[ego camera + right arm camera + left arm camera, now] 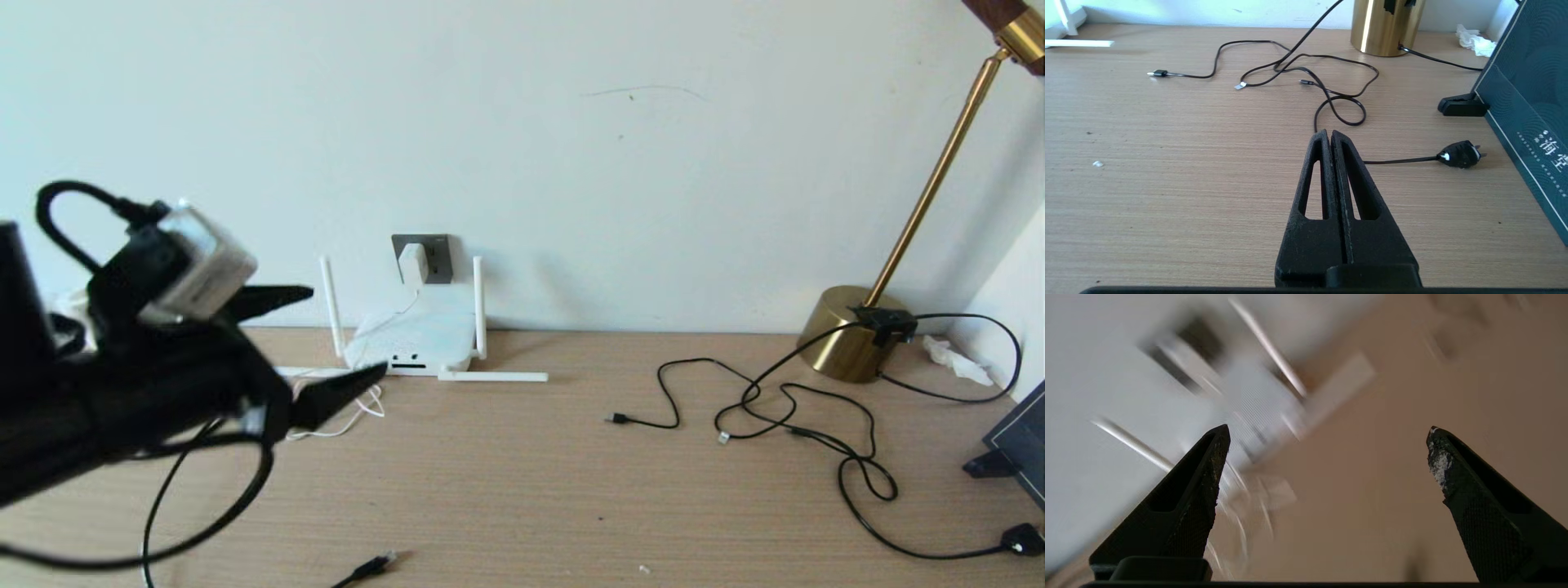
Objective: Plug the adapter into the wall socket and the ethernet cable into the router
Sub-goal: Pick up cable
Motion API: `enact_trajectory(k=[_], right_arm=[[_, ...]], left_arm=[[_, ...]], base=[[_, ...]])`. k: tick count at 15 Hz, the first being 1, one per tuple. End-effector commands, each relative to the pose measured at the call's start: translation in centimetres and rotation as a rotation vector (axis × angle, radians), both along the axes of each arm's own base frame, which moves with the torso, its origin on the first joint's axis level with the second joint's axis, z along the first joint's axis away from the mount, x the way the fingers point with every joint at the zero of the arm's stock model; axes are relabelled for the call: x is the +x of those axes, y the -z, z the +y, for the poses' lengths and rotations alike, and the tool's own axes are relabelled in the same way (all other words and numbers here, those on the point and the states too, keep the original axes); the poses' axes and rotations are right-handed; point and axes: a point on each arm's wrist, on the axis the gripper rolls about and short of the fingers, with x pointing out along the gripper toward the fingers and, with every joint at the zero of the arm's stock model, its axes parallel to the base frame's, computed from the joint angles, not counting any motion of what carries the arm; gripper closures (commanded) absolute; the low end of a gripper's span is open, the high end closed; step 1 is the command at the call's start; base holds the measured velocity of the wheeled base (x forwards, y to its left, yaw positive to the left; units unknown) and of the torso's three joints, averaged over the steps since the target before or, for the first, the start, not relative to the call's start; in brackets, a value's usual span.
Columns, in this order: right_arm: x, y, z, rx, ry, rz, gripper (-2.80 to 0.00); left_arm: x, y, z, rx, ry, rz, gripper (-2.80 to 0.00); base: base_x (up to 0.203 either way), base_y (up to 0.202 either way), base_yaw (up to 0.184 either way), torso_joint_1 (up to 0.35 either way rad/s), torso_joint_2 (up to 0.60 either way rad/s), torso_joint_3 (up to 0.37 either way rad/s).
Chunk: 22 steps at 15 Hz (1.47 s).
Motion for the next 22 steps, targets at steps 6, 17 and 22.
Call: enact_trajectory(k=[6,17,22], right_arm=[[0.0,0.0,0.0,0.000,0.000,0.001,0.00],[0.0,0.0,0.0,0.000,0.000,-0.001,0.00],[0.0,0.0,0.0,0.000,0.000,0.001,0.00]], left_arm=[[-10.6,8.2,3.1,0.527,0.203,0.704,-2.80],[-0.6,11.4,-1.3,0.580,0.161,0.832,-2.80],[2.4,13.9,-1.8,0.559,0.101,0.825,-2.80]], base=[[0.000,0.000,0.000,0.000,0.00,0.000],[0.000,0.000,0.000,0.000,0.00,0.000],[0.000,0.000,0.000,0.000,0.00,0.000]])
